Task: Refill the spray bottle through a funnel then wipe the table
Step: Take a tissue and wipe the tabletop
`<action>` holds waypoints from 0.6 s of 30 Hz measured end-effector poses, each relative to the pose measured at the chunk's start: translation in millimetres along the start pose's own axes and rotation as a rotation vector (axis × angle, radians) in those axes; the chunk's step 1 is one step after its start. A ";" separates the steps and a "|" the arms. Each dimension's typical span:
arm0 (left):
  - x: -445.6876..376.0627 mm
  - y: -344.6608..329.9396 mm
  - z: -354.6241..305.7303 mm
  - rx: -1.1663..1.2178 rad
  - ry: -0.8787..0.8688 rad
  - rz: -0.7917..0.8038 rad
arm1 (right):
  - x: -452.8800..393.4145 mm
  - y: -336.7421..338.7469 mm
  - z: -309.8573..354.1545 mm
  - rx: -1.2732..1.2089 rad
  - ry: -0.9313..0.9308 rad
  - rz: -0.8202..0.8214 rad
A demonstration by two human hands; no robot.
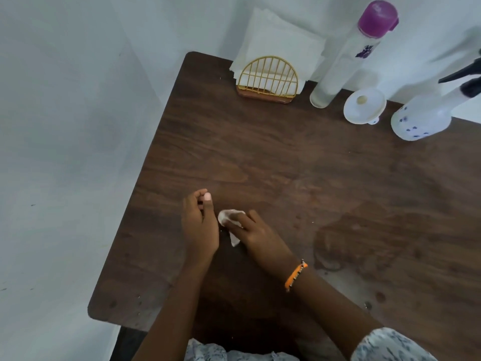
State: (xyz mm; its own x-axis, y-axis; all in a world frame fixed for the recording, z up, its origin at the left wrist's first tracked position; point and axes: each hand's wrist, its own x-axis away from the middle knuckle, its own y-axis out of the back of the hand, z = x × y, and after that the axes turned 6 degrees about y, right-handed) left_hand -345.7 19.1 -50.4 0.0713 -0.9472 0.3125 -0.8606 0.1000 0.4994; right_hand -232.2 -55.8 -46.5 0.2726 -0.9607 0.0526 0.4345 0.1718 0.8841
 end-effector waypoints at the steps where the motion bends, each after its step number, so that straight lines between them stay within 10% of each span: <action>1: -0.2 0.6 0.7 -0.017 -0.014 0.007 | 5.8 1.8 -5.9 -0.004 0.006 -0.022; 11: 2.9 11.0 4.9 -0.063 -0.082 0.070 | -71.6 41.8 -102.3 0.077 -0.521 -0.397; 18: 4.1 28.9 11.3 0.093 -0.036 -0.067 | -95.0 -7.7 -7.1 0.002 0.071 -0.132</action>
State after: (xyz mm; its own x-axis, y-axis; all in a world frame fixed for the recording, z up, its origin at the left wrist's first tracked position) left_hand -376.0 14.7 -43.8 0.1132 -0.9614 0.2507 -0.8976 0.0092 0.4408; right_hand -255.4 35.6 -61.6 0.2739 -0.9569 -0.0969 0.4685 0.0447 0.8823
